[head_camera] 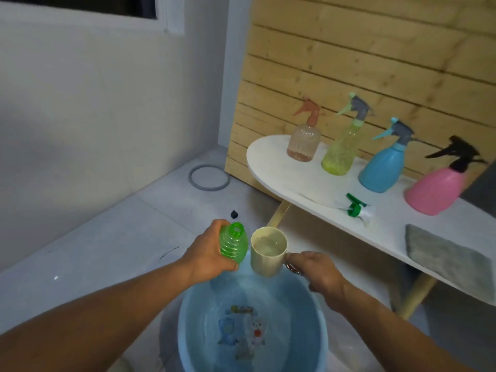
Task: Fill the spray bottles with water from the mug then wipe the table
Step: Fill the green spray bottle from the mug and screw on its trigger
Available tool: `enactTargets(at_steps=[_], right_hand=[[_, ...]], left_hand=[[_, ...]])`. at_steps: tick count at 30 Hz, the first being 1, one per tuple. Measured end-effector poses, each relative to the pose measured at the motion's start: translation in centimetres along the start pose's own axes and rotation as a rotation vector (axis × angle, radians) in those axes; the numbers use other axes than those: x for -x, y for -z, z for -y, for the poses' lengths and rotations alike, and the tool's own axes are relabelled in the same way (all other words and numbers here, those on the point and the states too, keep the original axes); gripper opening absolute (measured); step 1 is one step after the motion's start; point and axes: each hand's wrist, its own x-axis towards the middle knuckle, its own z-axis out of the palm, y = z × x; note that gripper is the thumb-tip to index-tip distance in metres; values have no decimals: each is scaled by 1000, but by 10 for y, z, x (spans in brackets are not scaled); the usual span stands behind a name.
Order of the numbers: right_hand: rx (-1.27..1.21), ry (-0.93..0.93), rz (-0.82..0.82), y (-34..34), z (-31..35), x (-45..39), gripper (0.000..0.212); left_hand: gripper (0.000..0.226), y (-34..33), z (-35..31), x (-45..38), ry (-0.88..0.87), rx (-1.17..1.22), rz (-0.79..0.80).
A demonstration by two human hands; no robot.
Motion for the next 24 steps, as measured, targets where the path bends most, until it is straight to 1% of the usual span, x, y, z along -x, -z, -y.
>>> enactTargets(at_steps=[5, 7, 10, 13, 19, 24], right_hand=[[15, 116, -71, 29, 53, 33, 24], [24, 147, -77, 39, 68, 45, 25], [42, 205, -94, 50, 84, 59, 33], [59, 256, -107, 59, 91, 68, 37], [76, 318, -125, 68, 87, 77, 39], [148, 344, -174, 72, 86, 78, 37]], left_hand=[[98, 25, -34, 10, -66, -99, 62], [95, 33, -46, 16, -89, -126, 92], [89, 39, -59, 23, -119, -112, 147], [85, 39, -64, 31, -147, -92, 186], [85, 29, -61, 37, -169, -87, 229], [85, 18, -60, 32, -173, -60, 256]])
